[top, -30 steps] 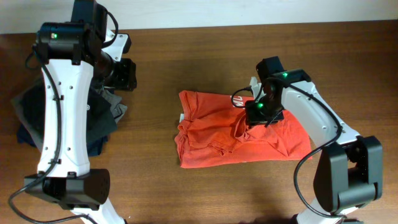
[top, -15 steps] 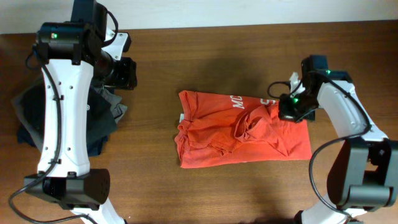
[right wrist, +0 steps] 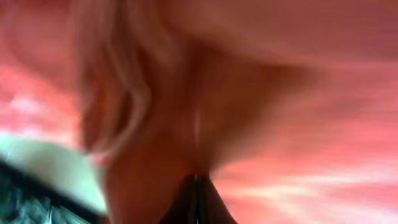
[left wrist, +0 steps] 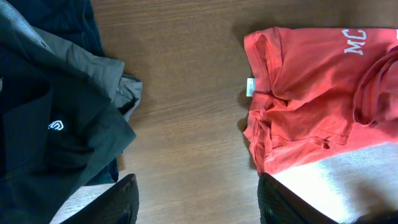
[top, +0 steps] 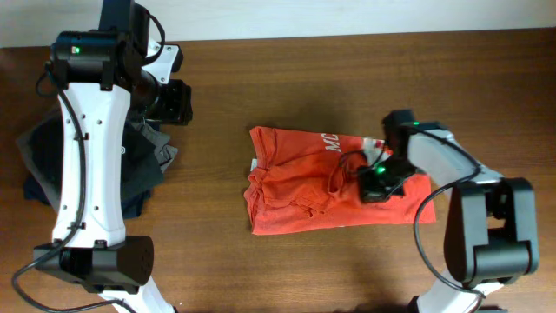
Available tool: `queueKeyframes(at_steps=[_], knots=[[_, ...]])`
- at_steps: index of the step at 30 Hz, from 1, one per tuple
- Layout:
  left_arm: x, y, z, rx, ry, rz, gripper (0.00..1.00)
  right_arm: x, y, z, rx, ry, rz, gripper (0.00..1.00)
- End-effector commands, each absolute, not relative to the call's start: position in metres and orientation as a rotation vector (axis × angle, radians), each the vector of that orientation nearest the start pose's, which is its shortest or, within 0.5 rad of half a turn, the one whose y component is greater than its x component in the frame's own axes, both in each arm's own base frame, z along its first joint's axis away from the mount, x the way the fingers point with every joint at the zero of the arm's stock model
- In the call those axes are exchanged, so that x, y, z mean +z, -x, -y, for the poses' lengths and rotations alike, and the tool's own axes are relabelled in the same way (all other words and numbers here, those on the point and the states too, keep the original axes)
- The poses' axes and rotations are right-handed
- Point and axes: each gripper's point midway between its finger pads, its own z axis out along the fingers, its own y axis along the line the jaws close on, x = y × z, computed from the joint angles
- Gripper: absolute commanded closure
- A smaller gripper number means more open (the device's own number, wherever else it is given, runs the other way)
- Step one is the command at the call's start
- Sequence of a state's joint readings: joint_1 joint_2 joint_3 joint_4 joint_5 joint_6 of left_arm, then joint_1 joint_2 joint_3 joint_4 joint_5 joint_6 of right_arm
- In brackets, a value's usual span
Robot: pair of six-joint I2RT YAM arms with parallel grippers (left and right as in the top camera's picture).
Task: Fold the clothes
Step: 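Lift the strip's right end with the right gripper and fold it leftward, then release the right gripper and move it back to the right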
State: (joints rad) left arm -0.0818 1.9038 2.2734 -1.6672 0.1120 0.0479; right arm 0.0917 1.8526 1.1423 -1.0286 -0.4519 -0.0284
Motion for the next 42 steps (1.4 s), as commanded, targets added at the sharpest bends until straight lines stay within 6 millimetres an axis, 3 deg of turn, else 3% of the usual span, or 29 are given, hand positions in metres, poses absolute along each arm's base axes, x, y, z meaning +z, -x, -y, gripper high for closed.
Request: queueKeyframes(at_steps=[1, 4, 5, 8, 9, 13, 18, 22, 25, 28, 31, 34, 36, 39, 42], knots=[[0.270, -0.377, 0.050, -0.172, -0.203, -2.864, 0.39, 0.047, -0.262, -0.130, 0.878, 0.369, -3.153, 0.96], [0.270, -0.377, 0.050, -0.172, -0.203, -2.863, 0.38, 0.060, -0.272, -0.129, 0.837, 0.396, -3.089, 0.96], [0.270, -0.377, 0.050, -0.172, -0.203, -2.863, 0.38, 0.070, -0.284, -0.125, 0.808, 0.376, -3.033, 0.96], [0.270, -0.377, 0.050, -0.172, -0.203, -2.864, 0.38, 0.087, -0.309, -0.105, 0.717, 0.208, -2.965, 0.96], [0.270, -0.377, 0.050, -0.172, -0.203, -2.863, 0.38, 0.089, -0.317, -0.091, 0.647, 0.092, -2.959, 0.96], [0.270, -0.378, 0.050, -0.172, -0.203, -2.862, 0.38, 0.078, -0.327, -0.039, 0.406, -0.206, -2.987, 0.96], [0.270, -0.380, 0.051, -0.172, -0.204, -2.854, 0.38, 0.050, -0.322, -0.021, 0.370, -0.326, -3.066, 0.96], [0.270, -0.380, 0.051, -0.172, -0.204, -2.853, 0.38, 0.024, -0.319, -0.025, 0.386, -0.415, -3.135, 0.96], [0.270, -0.380, 0.051, -0.172, -0.204, -2.852, 0.38, 0.015, -0.331, -0.045, 0.524, -0.364, -3.103, 0.96], [0.271, -0.383, 0.051, -0.171, -0.204, -2.840, 0.37, 0.035, -0.396, -0.088, 0.765, -0.095, -2.789, 0.96], [0.271, -0.383, 0.051, -0.171, -0.204, -2.839, 0.38, 0.063, -0.423, -0.123, 0.958, 0.063, -2.583, 0.96], [0.271, -0.383, 0.051, -0.171, -0.204, -2.840, 0.38, 0.091, -0.432, -0.150, 1.109, 0.199, -2.428, 0.96], [0.271, -0.383, 0.051, -0.171, -0.204, -2.840, 0.38, 0.096, -0.434, -0.147, 1.095, 0.168, -2.441, 0.96], [0.272, -0.385, 0.051, -0.171, -0.204, -2.831, 0.32, 0.103, -0.440, -0.119, 0.985, 0.019, -2.479, 0.96], [0.275, -0.393, 0.052, -0.171, -0.205, -2.794, 0.20, 0.134, -0.442, -0.095, 0.941, -0.018, -2.415, 0.96]])
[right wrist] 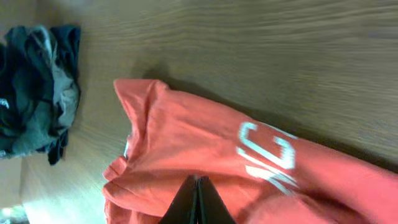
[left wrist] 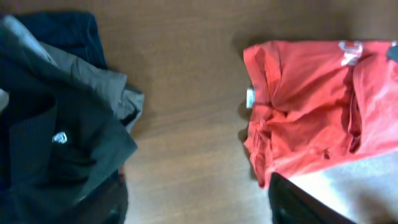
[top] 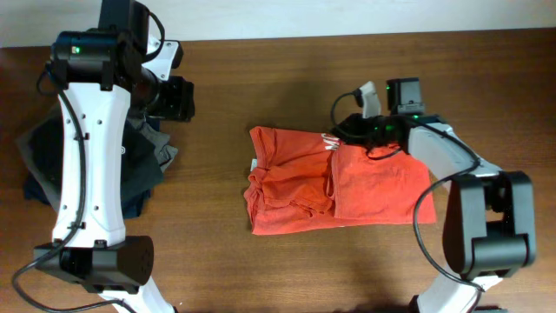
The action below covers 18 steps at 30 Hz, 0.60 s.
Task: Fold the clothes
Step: 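Release the right gripper and move it back to the right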
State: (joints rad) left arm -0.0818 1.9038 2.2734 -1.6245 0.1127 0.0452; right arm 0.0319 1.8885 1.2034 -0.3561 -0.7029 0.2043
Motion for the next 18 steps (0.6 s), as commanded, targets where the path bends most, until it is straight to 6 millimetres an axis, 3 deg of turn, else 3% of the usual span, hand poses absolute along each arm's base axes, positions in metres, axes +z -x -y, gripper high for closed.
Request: queueKeyframes(at_steps=[1, 6, 9, 12, 15, 18], knots=[[0.276, -0.396, 0.053, -0.176, -0.206, -2.782, 0.15, 0.146, -0.442, -0.087, 0.926, -0.026, -2.389, 0.96], [0.275, -0.405, 0.075, -0.345, -0.238, -2.747, 0.13, 0.225, -0.416, -0.052, 0.808, -0.017, -2.251, 0.94], [0.270, -0.411, 0.089, -0.448, -0.261, -2.742, 0.13, 0.245, -0.388, -0.034, 0.681, -0.086, -2.270, 0.92], [0.258, -0.415, 0.104, -0.532, -0.330, -2.751, 0.13, 0.246, -0.359, -0.016, 0.510, -0.180, -2.340, 0.91], [0.249, -0.418, 0.140, -0.708, -0.555, -2.682, 0.23, 0.230, -0.334, -0.010, 0.412, -0.236, -2.452, 0.89], [0.215, -0.420, 0.152, -0.682, -0.639, -2.760, 0.27, 0.212, -0.312, -0.006, 0.379, -0.309, -2.567, 0.89]])
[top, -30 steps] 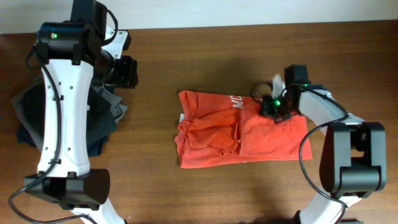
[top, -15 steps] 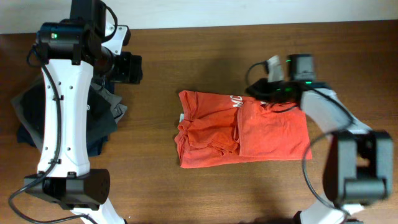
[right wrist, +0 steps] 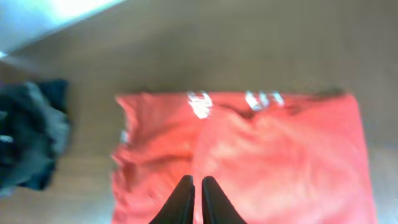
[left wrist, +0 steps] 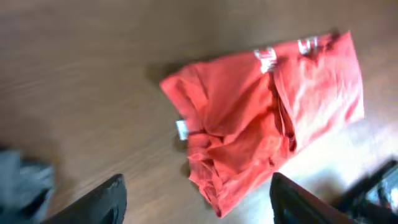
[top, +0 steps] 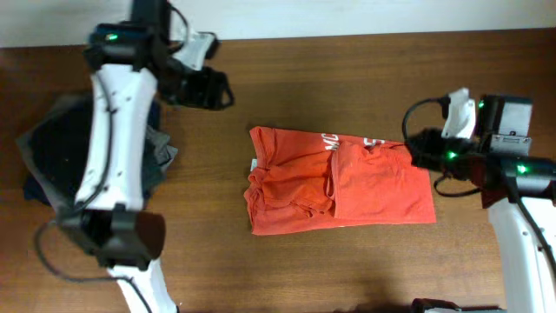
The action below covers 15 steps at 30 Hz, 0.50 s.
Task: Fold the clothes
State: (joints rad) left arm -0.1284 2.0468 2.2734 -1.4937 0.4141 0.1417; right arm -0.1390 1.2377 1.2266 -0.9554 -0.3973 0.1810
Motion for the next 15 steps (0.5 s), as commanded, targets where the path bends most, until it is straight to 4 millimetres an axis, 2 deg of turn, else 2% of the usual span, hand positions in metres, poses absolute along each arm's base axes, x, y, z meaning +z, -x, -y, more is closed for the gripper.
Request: queueKeyframes(at_steps=[1, 3, 5, 8, 11, 15], knots=[[0.192, -0.416, 0.155, -0.708, -0.620, -2.849, 0.21, 0.208, -0.304, -0.007, 0.385, -0.319, -2.598, 0.85], [0.162, -0.412, 0.156, -0.739, -0.527, -2.981, 0.01, 0.209, -0.300, -0.008, 0.376, -0.281, -2.609, 0.70], [0.135, -0.412, 0.156, -0.772, -0.415, -3.084, 0.01, 0.210, -0.295, -0.008, 0.355, -0.211, -2.614, 0.64], [0.101, -0.410, 0.166, -0.907, -0.365, -3.164, 0.01, 0.209, -0.285, -0.009, 0.349, -0.186, -2.644, 0.61], [0.078, -0.404, 0.170, -0.984, -0.372, -3.218, 0.01, 0.204, -0.275, -0.010, 0.351, -0.177, -2.692, 0.60], [0.055, -0.397, 0.172, -1.003, -0.424, -3.251, 0.01, 0.203, -0.273, -0.010, 0.338, -0.149, -2.704, 0.59]])
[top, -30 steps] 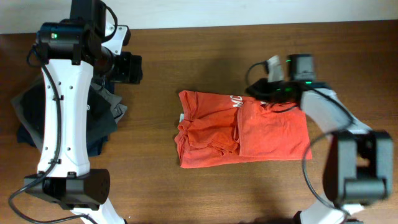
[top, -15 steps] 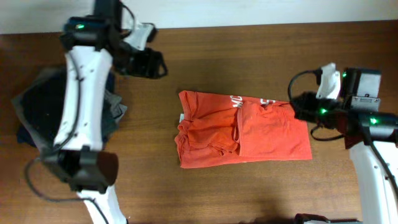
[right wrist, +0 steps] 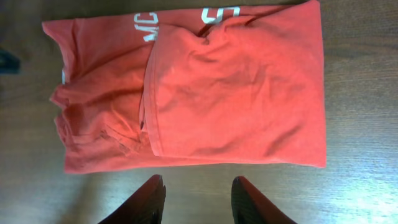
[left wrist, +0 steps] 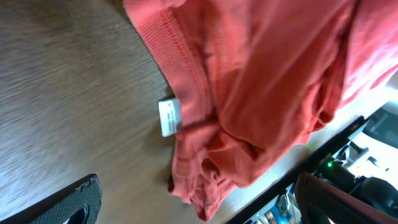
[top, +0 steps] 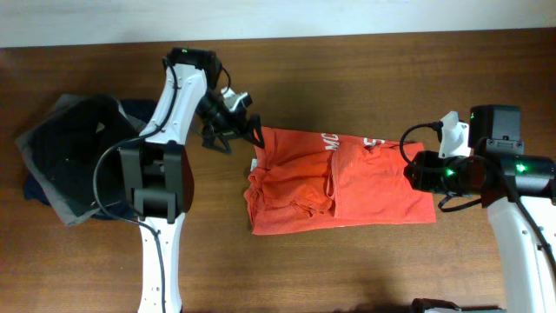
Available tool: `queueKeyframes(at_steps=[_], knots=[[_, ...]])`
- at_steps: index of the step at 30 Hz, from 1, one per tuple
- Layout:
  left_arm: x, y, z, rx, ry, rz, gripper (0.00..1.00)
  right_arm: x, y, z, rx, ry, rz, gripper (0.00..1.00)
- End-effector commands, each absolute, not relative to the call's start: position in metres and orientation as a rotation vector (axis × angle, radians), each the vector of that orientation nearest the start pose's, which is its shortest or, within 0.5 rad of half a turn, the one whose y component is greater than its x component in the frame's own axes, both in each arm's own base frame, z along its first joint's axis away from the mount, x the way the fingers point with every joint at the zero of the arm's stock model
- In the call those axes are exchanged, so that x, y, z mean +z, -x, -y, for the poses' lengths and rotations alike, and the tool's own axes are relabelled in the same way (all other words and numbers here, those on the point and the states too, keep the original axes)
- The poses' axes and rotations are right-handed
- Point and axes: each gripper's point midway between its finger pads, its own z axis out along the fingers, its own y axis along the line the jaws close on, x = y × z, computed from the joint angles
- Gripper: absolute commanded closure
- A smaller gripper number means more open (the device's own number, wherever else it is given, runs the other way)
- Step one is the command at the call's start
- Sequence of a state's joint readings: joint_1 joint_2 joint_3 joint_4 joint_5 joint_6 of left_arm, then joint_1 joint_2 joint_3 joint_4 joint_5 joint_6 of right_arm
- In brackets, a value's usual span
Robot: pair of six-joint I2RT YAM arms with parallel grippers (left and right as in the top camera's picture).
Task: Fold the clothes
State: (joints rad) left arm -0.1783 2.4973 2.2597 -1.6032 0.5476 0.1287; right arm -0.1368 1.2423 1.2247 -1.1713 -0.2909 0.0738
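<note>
An orange-red T-shirt [top: 334, 183] lies in the middle of the wooden table, its right part folded flat over the rest, its left part rumpled. White letters [right wrist: 146, 26] show along its far edge and a white label [left wrist: 168, 117] at its collar. My left gripper [top: 246, 132] is at the shirt's far left corner, close above the collar, open [left wrist: 199, 205] with nothing in it. My right gripper [top: 419, 172] hangs above the shirt's right edge, open [right wrist: 196, 202] and holding nothing.
A pile of dark grey and navy clothes [top: 74, 152] lies at the table's left side. Bare wood [top: 347, 78] runs behind the shirt, and the table's front strip [top: 347, 269] lies below it.
My left gripper has moved from behind and left of the shirt down to its far left corner. My right gripper, nearly shut before, now stands open over the right edge.
My right gripper was shut on cloth on the shirt's right part. Then it was shut at the far edge, with the right part lying folded flat. Then it stood off to the right. My left gripper stayed open by the dark pile, then came to the shirt.
</note>
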Motion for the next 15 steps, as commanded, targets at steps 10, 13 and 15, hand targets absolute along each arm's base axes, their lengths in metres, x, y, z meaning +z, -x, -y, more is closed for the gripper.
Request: queueKeyframes(at_steps=[10, 13, 15], knots=[[0.043, -0.351, 0.162, -1.058, -0.520, -3.406, 0.07, 0.203, -0.274, -0.006, 0.309, -0.149, -2.701, 0.59], [0.048, -0.339, 0.158, -1.049, -0.518, -3.434, 0.09, 0.203, -0.274, -0.006, 0.310, -0.149, -2.701, 0.58], [0.054, -0.331, 0.153, -1.007, -0.533, -3.443, 0.09, 0.203, -0.274, -0.006, 0.310, -0.149, -2.701, 0.58]])
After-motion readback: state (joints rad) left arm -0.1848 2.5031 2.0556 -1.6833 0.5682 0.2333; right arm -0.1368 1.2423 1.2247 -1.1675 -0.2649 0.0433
